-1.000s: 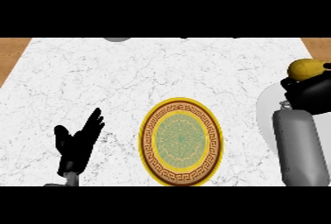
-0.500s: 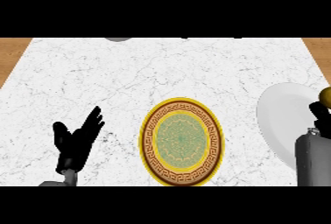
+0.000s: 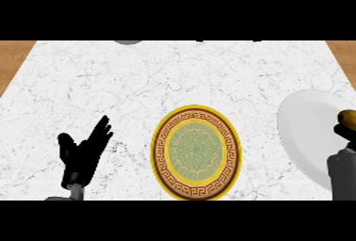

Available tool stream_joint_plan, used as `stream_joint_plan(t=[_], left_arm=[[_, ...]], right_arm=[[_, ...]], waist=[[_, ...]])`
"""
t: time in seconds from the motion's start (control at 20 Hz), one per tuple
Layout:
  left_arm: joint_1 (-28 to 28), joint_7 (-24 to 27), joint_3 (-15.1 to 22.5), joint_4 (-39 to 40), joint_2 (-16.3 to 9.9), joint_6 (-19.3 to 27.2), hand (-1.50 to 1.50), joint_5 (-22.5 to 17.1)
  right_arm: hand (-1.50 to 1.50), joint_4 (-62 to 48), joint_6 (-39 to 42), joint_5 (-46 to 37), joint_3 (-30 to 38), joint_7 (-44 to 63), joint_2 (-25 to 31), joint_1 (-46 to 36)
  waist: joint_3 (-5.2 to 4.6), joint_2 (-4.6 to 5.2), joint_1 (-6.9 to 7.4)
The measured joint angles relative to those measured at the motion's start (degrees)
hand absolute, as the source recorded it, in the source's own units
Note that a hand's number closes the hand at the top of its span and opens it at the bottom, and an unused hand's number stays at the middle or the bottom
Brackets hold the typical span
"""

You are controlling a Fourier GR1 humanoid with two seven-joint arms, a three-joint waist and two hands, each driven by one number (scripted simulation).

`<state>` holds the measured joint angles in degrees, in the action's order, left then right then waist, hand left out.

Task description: Pick the lemon from the plate and place it in the plate

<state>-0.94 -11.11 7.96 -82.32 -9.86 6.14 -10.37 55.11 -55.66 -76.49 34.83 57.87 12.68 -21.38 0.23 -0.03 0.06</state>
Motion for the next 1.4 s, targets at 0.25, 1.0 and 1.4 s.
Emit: stream_joint_plan(t=[0.25,1.0,1.4], left_arm=[[0.5,0.4,0.2,0.6,0.9,0.4,0.0,0.8],[0.2,0.9,-2.0,1.3,0.3,-1.1,0.0,0.5],[-0.4,0.0,-1.7,-0.1,1.1,-1.0,0.0,1.2]], right_arm=[[-1.5,-2.9,-4.1,17.7,-3.0,-13.7,3.7,1.4],[-1.5,24.6,-13.5,48.1,-9.8,-37.8,-4.1,18.8],[-1.5,42.9,-11.9,56.5,-21.6,-45.9,-11.0,36.3]], waist=[[0.09,-0.04,0.08],[-0.05,-0.33,-0.82],[-0.12,-0.3,-0.71]])
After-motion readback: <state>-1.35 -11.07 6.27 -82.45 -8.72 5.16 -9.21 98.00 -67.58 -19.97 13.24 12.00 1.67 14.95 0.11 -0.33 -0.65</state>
